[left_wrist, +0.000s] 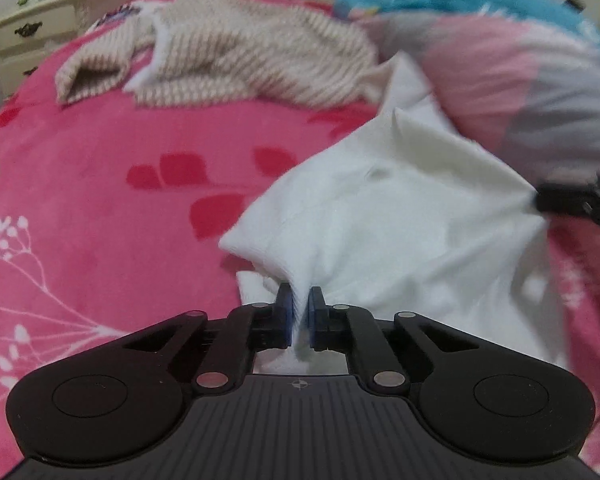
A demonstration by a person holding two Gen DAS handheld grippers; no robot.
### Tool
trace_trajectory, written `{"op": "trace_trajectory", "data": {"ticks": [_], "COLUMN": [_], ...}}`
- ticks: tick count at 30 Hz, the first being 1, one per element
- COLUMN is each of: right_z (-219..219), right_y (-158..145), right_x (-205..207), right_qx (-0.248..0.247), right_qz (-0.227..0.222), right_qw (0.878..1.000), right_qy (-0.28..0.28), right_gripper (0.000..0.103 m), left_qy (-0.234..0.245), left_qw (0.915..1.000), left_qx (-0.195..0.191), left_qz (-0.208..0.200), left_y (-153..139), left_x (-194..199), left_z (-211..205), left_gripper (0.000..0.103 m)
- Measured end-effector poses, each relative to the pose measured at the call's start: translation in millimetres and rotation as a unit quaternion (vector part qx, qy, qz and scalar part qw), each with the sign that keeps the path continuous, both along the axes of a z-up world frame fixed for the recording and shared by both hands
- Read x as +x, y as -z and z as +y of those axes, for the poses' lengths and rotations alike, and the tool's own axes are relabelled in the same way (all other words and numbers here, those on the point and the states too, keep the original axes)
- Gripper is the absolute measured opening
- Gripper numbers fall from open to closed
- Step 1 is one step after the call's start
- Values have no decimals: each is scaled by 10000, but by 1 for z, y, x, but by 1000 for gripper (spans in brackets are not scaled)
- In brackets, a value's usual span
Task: Fold clothes
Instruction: 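Lift and pull the white hoodie out of the pile with both tools, then release the hoodie with both tools and lay it on the bedspread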
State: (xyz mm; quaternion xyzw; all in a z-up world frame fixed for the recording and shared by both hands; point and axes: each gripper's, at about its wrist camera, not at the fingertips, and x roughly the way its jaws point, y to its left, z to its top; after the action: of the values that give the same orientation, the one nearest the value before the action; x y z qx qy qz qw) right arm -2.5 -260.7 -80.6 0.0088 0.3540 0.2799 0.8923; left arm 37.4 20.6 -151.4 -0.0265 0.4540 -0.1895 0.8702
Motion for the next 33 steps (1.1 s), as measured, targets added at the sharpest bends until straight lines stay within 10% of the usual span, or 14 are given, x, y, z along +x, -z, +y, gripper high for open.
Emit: {"op": "trace_trajectory", "data": {"ticks": [9, 16, 19, 25, 33], "right_z": [-37, -54, -59, -80, -57], "right_y": [-46, 22, 51, 20, 14], "right_x": [-172, -250, -252, -222, -169], "right_qx": [240, -356, -717, -158, 540], "right_qz": [272, 1451, 2019, 1401, 1303], "right_qw": [9956, 9872, 9766, 9887, 9875], "right_qy": [-862, -551, -182, 503, 709], "right_gripper": [2, 2, 3, 22, 51], "left_qy": [2026, 3707, 3798, 3346, 1937], "left_qw": [9781, 9258, 9190, 9387, 9738], "left_qx": [-146, 551, 791, 360, -114], "left_qz": [-442, 504, 708, 742, 1188], "left_y": [-63, -14, -3, -24, -14], "left_x": [-133, -229, -230, -198, -151], "left_z": [-9, -33, -32, -4, 36], "left_gripper": [4, 8, 16, 50, 52]}}
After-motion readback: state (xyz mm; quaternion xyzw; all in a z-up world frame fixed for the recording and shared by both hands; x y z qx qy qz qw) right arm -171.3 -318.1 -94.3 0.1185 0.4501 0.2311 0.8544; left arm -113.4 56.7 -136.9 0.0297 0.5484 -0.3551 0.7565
